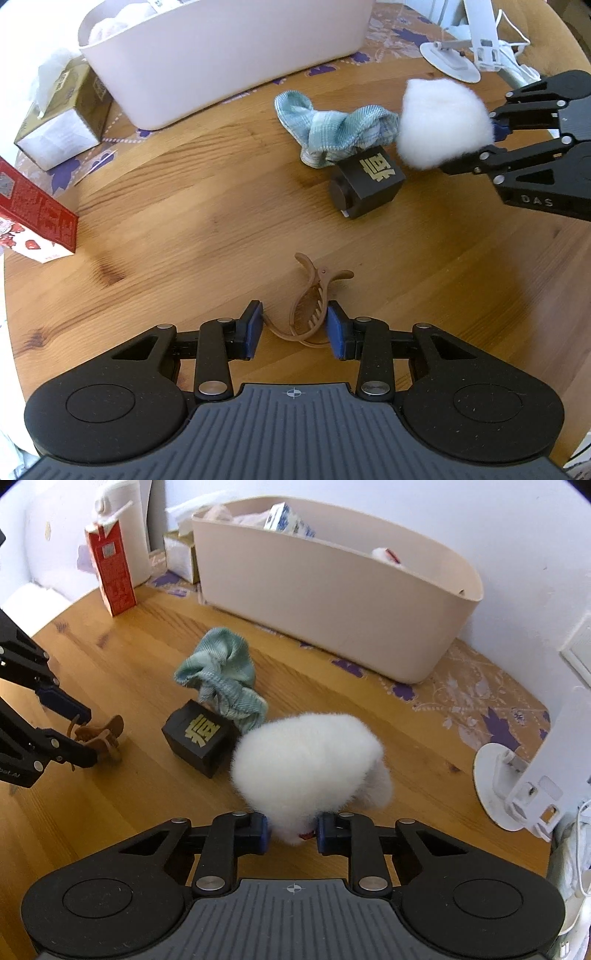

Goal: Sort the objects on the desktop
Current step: 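Carry the clip and plush over the basket and open both tools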

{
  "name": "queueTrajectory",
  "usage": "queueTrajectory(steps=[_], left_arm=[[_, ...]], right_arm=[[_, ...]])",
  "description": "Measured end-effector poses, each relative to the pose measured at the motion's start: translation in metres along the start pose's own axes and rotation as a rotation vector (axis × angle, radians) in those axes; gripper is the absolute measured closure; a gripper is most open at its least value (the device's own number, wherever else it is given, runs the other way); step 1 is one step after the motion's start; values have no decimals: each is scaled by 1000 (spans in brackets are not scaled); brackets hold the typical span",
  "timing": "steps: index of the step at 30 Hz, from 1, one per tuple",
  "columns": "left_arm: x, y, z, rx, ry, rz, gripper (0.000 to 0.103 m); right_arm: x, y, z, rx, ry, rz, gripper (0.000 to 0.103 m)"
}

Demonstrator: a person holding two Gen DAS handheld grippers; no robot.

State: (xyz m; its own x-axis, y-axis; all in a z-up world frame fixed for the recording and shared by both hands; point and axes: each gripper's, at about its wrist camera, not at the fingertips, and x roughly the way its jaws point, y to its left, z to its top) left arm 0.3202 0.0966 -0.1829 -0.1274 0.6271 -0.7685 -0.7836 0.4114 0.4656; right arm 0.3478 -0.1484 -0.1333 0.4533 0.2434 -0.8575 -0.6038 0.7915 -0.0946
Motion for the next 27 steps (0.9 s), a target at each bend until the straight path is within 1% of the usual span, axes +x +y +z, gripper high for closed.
queueTrajectory(steps=[7, 12, 20, 22, 24, 27], left_arm=[[-21, 9, 3, 1, -53, 19, 65], [-39, 17, 13, -2, -104, 32, 65], [-75, 28, 41, 26, -215, 63, 65], [-84, 32, 49, 28, -244, 72, 65], [-91, 37, 58, 29, -291, 77, 65], [-103, 43, 70, 25, -325, 88, 65]], right_arm=[[-26, -8, 0, 4, -58, -11, 82], [-47, -16, 5, 29, -130, -35, 82], [-78, -31, 22, 44, -221, -77, 82], [-84, -35, 27, 42, -239, -86, 82], [-90, -39, 32, 43, -257, -99, 82], [-97, -47, 40, 28, -274, -125, 82]])
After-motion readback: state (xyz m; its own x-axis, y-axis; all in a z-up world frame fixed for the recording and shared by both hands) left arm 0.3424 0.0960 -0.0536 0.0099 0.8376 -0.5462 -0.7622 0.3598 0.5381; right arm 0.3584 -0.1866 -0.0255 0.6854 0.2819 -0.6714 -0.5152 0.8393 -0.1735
